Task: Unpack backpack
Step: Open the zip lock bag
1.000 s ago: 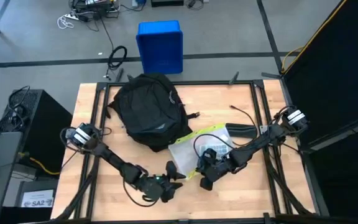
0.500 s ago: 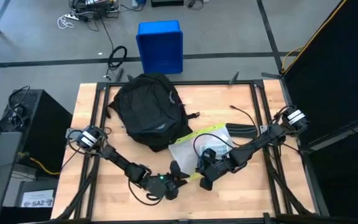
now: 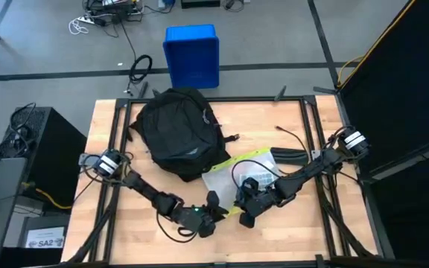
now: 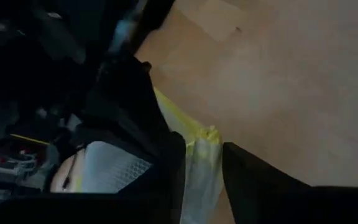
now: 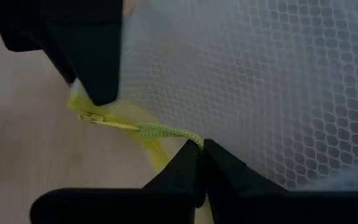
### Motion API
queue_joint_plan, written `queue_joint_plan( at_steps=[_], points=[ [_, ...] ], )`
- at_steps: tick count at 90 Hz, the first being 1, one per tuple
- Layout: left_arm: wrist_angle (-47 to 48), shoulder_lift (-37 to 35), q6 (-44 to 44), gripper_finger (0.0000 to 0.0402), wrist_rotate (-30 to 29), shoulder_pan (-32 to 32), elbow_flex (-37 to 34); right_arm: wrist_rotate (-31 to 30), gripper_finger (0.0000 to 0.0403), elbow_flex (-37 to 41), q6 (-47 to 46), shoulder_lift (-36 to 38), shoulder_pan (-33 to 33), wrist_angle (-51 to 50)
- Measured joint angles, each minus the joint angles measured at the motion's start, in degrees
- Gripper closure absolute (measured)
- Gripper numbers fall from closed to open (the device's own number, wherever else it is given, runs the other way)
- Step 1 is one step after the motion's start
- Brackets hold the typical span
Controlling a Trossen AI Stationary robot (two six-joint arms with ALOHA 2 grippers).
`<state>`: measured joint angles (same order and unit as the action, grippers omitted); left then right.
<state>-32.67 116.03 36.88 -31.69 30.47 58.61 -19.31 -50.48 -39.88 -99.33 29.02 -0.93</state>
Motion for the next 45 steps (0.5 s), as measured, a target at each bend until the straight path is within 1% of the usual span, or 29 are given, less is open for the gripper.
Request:
queue_joint_plan(
  at_steps=[11, 15, 21, 25, 32, 45],
  points=[
    [-0.19, 0.02, -0.45, 0.0339, 1.43, -0.41, 0.0, 0.16, 0.0403, 0.0, 0.0, 0.0, 0.02, 0.0],
    [-0.34, 0.02, -0.88, 0.0352, 1.41, -0.41, 0.0, 0.47, 0.0403, 0.0, 0.0, 0.0, 0.02, -0.01],
    [-0.86, 0.02, -1.15, 0.0382, 1.39, -0.41, 0.0, 0.89, 0.0403, 0.0, -0.01, 0.0, 0.02, -0.02],
    [-1.05, 0.02, -1.18, 0.0393, 1.38, -0.41, 0.0, 1.33, 0.0403, 0.0, -0.02, 0.0, 0.02, -0.02],
    [-1.29, 0.02, -1.18, 0.0398, 0.71, -0.37, 0.0, 3.24, 0.0403, 0.0, -0.03, 0.0, 0.02, -0.48],
    [0.52, -0.68, -1.16, 0.0401, -2.97, 0.13, 0.04, 8.38, 0.0403, -0.02, -2.44, 0.91, 0.36, -2.91]
  ],
)
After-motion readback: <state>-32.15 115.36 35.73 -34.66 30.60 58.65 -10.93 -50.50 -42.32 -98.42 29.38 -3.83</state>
